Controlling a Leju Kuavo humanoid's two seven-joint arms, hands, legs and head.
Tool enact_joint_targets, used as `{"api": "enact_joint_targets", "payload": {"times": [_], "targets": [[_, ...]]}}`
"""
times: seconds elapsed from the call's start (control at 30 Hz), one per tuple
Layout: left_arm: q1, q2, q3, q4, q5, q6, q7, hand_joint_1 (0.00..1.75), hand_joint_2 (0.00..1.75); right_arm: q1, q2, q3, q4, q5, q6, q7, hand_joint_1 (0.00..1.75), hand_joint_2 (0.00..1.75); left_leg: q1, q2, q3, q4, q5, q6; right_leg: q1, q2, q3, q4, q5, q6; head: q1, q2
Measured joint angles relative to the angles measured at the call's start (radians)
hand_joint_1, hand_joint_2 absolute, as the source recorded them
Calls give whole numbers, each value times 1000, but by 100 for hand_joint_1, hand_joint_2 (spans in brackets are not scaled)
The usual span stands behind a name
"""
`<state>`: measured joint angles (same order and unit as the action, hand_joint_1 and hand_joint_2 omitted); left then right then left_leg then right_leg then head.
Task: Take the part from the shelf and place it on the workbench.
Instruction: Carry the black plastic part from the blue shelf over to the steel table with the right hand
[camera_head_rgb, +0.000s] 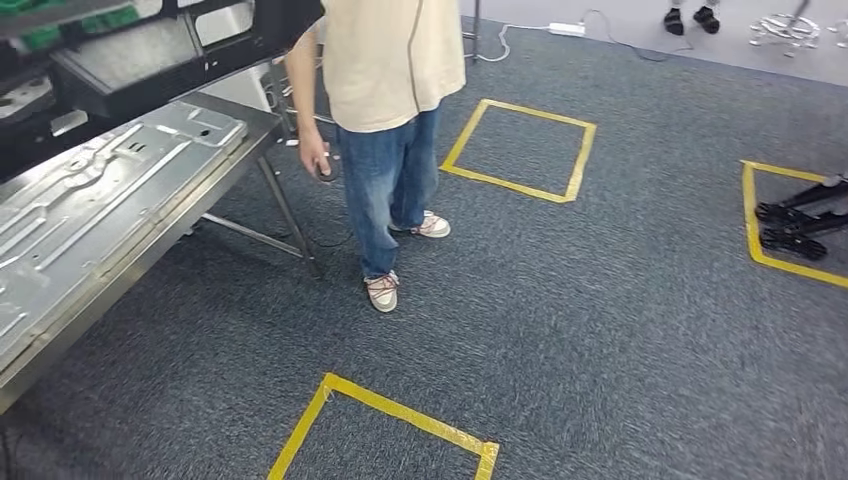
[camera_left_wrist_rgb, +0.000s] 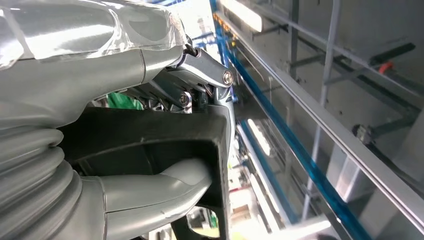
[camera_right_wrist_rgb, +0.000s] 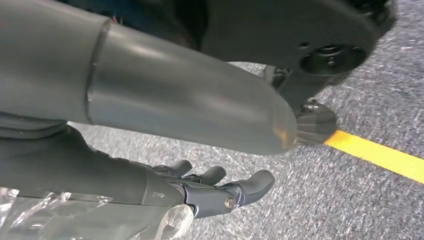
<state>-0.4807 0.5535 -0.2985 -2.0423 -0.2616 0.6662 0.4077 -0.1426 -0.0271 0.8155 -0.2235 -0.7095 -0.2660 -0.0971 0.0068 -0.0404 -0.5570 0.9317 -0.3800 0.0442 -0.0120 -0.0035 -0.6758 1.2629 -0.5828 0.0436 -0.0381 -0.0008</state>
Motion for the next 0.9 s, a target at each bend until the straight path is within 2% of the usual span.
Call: {"api": "enact_joint_targets", "payload": {"times": [0.03, 0.07, 0.13, 0.17, 0.2, 0.23, 0.27, 0.33, 0.37, 0.4, 0.43, 0.47, 0.5, 0.53, 0.57, 0.63, 0.67, 0.7, 0.73, 0.77, 0.8, 0.83, 0.9], "targets": [[0, 0, -4, 1, -1, 1, 3, 175, 175, 2, 0, 0, 0, 0, 1, 0, 0, 0, 4, -16, 1, 2, -1, -3, -6, 5, 18, -46, 34, 5, 0, 0], [0, 0, -8, 1, -3, 2, 6, 175, 175, 3, 0, 0, 0, 0, 1, 1, 0, 0, 8, -32, 0, 7, -4, -8, -14, 20, 50, -118, 75, 12, 0, 0], [-1, 0, -15, 2, -16, 4, 14, 175, 175, 6, 1, 0, 0, -1, 3, 1, 0, 0, 13, -60, -9, 22, -11, -25, -27, 70, 101, -238, 122, 21, 0, 0], [-2, 1, -18, 2, -26, 6, 20, 175, 175, 7, 2, 0, 0, -1, 3, 2, 0, 0, 15, -72, -16, 26, -11, -33, -29, 85, 112, -264, 127, 19, 0, 0], [-2, 1, -20, 2, -38, 7, 28, 175, 175, 6, 2, 0, 0, -1, 4, 2, 0, 0, 17, -84, -21, 27, -9, -41, -26, 87, 112, -267, 123, 13, 0, 0], [-2, 2, -22, 2, -47, 8, 35, 175, 175, 4, 2, 0, 0, -1, 4, 2, 0, 0, 20, -95, -25, 25, -6, -47, -24, 72, 111, -267, 125, 4, 0, 0], [-1, 3, -23, 2, -54, 9, 40, 175, 175, 2, 2, 0, 0, -1, 4, 2, 0, 0, 22, -88, -28, 27, -6, -52, -21, 58, 111, -268, 127, -4, -1, 0], [-2, 7, -25, 2, -60, 9, 45, 175, 175, 2, 2, 0, 0, -1, 4, 1, 0, 0, 20, -37, -55, 77, -34, -58, -19, 32, 112, -270, 129, -18, -4, 0], [-3, 8, -27, 2, -62, 10, 45, 175, 175, 4, 1, 0, 0, -1, 4, 1, 0, 0, 18, -3, -82, 136, -63, -60, -16, 20, 112, -271, 129, -22, -5, 0], [-3, 8, -30, 3, -64, 10, 45, 175, 175, 5, 1, 0, 0, -1, 4, 1, 0, 0, 16, 16, -118, 211, -96, -61, -13, 7, 111, -270, 128, -26, -5, 0], [-3, 8, -33, 3, -66, 10, 45, 175, 175, 7, 1, 0, 0, -2, 4, 1, 0, 0, 16, 23, -151, 285, -124, -62, -10, -6, 111, -270, 127, -28, -6, 0], [-2, 8, -36, 4, -68, 10, 46, 175, 175, 7, 2, 0, 0, -2, 4, 1, 0, 0, 15, 25, -174, 333, -136, -61, -7, -20, 111, -270, 126, -30, -6, 0], [-2, 8, -38, 4, -70, 10, 48, 175, 175, 7, 2, 0, 0, -2, 4, 0, 0, 0, 14, 26, -176, 341, -130, -58, -5, -34, 112, -270, 124, -32, -6, 0], [-2, 9, -40, 5, -72, 10, 51, 175, 175, 6, 2, 0, 0, -3, 4, 0, 0, 0, 12, 30, -158, 305, -107, -54, -3, -46, 114, -270, 123, -33, -6, 0], [-3, 9, -40, 5, -74, 10, 54, 175, 175, 5, 2, 0, 0, -3, 5, 0, 0, 0, 8, 43, -122, 235, -73, -47, -2, -58, 117, -271, 121, -34, -6, 0], [-8, 11, -41, 5, -77, 10, 60, 175, 175, 5, 4, 0, 0, -3, 9, 0, 0, 0, -11, 102, -49, 90, -26, -27, 2, -80, 122, -272, 117, -32, -6, 0], [-11, 12, -41, 5, -80, 10, 62, 175, 175, 5, 5, 0, 0, -3, 11, 0, 0, 0, -20, 124, -30, 49, -17, -19, 4, -90, 124, -273, 115, -30, -6, 0], [-13, 12, -41, 5, -83, 10, 63, 175, 175, 4, 6, 0, 0, -3, 11, 0, 0, 0, -26, 133, -26, 34, -18, -14, 5, -102, 126, -274, 114, -27, -6, 0], [-14, 13, -42, 6, -86, 9, 64, 175, 175, 3, 7, 0, 0, -3, 12, 0, 0, 0, -29, 119, -28, 31, -16, -12, 7, -114, 128, -276, 112, -24, -6, 0], [-15, 14, -43, 6, -88, 10, 65, 175, 175, 3, 8, 0, 0, -3, 12, 0, 0, 0, -24, 106, -25, 25, -12, -9, 7, -117, 132, -277, 109, -19, -6, 0], [-17, 15, -43, 7, -91, 10, 66, 175, 175, 2, 9, 0, 0, -3, 13, 0, 0, 0, -20, 92, -20, 18, -8, -6, 6, -100, 132, -269, 101, -14, -6, 0], [-19, 16, -44, 7, -93, 10, 68, 175, 175, 2, 10, 1, 0, -3, 14, 0, 0, 0, -15, 79, -15, 11, -3, -1, 4, -72, 124, -245, 85, -10, -6, 0], [-23, 17, -48, 9, -96, 10, 74, 175, 175, 4, 10, 1, 0, -2, 15, 2, 0, 0, -9, 54, -10, 6, 4, 4, 1, -12, 71, -132, 28, -5, -5, 0]]}}
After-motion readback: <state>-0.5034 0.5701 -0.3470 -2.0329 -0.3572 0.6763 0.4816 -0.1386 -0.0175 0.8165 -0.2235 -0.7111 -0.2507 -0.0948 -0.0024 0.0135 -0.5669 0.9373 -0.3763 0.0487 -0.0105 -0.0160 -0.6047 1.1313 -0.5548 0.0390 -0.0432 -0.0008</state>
